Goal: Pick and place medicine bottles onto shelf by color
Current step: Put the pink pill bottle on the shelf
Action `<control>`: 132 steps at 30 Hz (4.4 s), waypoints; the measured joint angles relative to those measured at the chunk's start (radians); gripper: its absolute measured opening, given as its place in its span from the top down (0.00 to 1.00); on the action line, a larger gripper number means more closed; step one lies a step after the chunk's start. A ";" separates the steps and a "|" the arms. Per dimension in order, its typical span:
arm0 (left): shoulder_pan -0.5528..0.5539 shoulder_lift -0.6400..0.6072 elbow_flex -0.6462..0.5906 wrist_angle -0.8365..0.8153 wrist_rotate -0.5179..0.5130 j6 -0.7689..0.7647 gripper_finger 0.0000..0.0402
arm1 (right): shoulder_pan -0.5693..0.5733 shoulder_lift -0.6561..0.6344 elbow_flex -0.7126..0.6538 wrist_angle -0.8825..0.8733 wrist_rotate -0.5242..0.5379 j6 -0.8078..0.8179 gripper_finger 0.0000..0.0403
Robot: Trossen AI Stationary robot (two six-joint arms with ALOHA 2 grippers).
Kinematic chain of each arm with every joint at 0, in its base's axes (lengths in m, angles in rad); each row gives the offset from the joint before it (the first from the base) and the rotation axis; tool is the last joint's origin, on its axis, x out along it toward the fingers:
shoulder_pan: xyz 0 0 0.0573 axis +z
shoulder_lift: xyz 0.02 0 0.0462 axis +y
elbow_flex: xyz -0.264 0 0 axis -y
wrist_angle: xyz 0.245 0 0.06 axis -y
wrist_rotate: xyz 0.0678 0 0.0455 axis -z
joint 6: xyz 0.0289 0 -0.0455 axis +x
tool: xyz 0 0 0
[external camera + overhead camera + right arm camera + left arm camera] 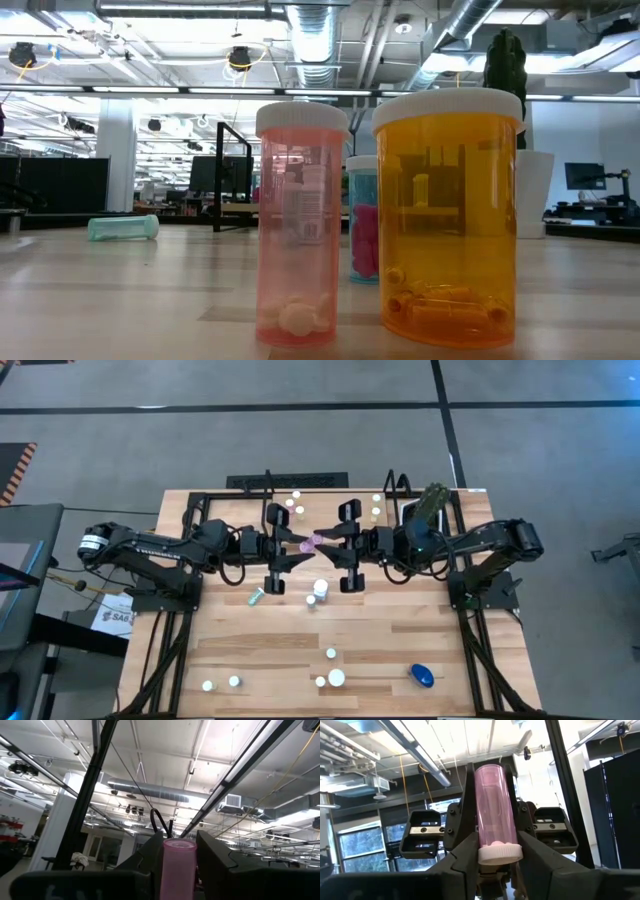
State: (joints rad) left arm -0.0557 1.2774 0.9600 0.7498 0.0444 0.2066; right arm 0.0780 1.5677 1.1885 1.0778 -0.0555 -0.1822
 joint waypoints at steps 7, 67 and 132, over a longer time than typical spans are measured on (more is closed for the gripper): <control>0.000 0.001 -0.001 -0.013 -0.004 -0.009 0.75 | -0.003 -0.076 0.000 -0.203 0.047 0.046 0.70; 0.088 0.229 0.000 -2.108 0.283 -0.792 0.74 | -0.114 -0.221 0.000 -1.447 0.196 0.332 0.33; 0.033 0.377 0.000 -1.936 0.055 -0.683 0.54 | -0.133 -0.221 0.000 -1.459 0.194 0.332 0.33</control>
State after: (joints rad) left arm -0.0232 1.6539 0.9600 -1.1862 0.0992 -0.4765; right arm -0.0551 1.3464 1.1881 -0.3809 0.1387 0.1497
